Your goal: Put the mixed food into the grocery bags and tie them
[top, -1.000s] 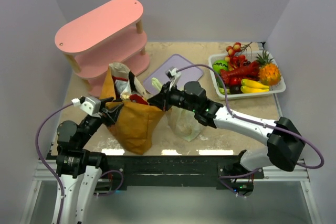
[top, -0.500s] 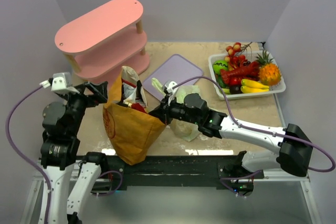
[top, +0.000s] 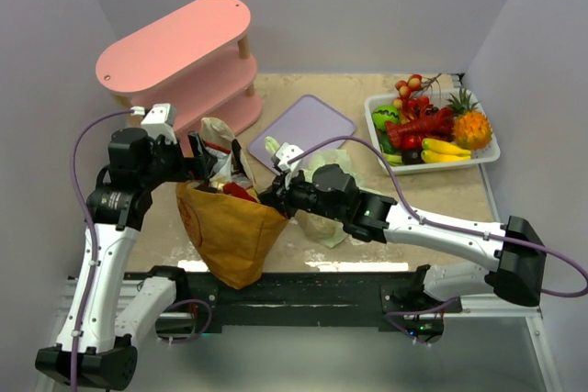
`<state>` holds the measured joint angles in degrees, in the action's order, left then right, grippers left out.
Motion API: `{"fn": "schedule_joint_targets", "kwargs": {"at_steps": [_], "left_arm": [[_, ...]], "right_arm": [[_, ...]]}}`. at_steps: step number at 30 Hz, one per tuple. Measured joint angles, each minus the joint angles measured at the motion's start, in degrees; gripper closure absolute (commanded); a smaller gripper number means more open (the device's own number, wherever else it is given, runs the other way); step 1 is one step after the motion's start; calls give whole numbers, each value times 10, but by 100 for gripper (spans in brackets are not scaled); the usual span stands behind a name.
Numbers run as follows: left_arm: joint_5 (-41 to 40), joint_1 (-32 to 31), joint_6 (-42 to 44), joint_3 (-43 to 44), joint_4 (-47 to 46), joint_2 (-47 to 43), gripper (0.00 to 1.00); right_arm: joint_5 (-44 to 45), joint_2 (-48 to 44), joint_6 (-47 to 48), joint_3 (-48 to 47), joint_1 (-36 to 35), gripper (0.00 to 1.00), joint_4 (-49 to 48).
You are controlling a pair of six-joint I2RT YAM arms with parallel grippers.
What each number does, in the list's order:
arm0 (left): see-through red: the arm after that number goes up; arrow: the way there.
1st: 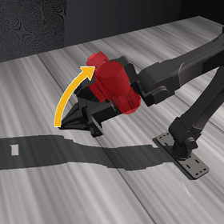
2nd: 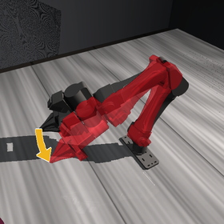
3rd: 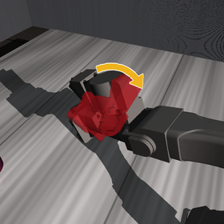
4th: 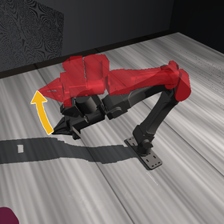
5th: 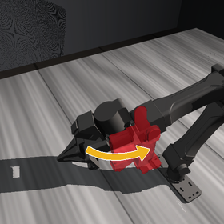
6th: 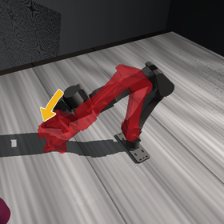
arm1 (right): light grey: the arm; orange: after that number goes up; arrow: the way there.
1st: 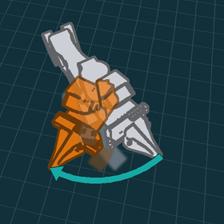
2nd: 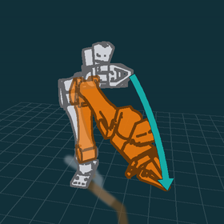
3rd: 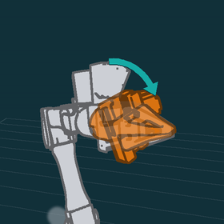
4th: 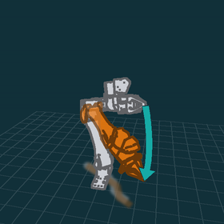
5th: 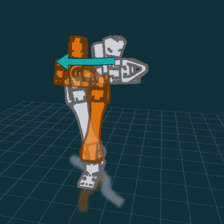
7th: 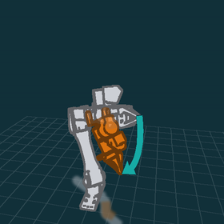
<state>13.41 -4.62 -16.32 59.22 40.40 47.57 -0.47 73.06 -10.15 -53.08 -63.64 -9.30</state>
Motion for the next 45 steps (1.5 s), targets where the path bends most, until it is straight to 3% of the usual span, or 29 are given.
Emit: {"fn": "schedule_joint_targets", "kwargs": {"at_steps": [3, 6, 7, 10, 26, 34, 36, 37, 38, 41, 45], "left_arm": [[1, 0, 25, 2, 10, 1, 0], [1, 0, 43, -3, 11, 9, 36], [1, 0, 50, -11, 6, 10, 61], [7, 0, 54, -47, -17, 8, 100], [24, 1, 47, -169, -323, -56, 100], [-9, 0, -6, -255, -352, -40, 100], [-19, 0, -27, -277, -368, -66, 100], [-24, 0, -38, -286, -372, -81, 100], [-31, 0, -46, -295, -375, -96, 100], [-47, 0, -57, -308, -375, -126, 100], [-51, 0, -58, -310, -367, -125, 100]], "right_arm": [[11, 0, 14, -8, -6, 100, 12], [21, 0, 26, -13, -11, 100, 19], [26, 0, 30, -14, -12, 100, 19], [41, 0, 39, -16, -14, 100, 20], [200, 12, 172, -92, -11, 100, -15], [205, -20, 134, 26, -12, 98, -89], [204, -40, 120, 44, -12, 81, -100], [203, -50, 111, 49, -13, 67, -100], [201, -57, 103, 51, -14, 45, -99], [203, -80, 80, 45, -16, 12, -83], [243, -86, 44, -64, -16, 1, 43]]}}
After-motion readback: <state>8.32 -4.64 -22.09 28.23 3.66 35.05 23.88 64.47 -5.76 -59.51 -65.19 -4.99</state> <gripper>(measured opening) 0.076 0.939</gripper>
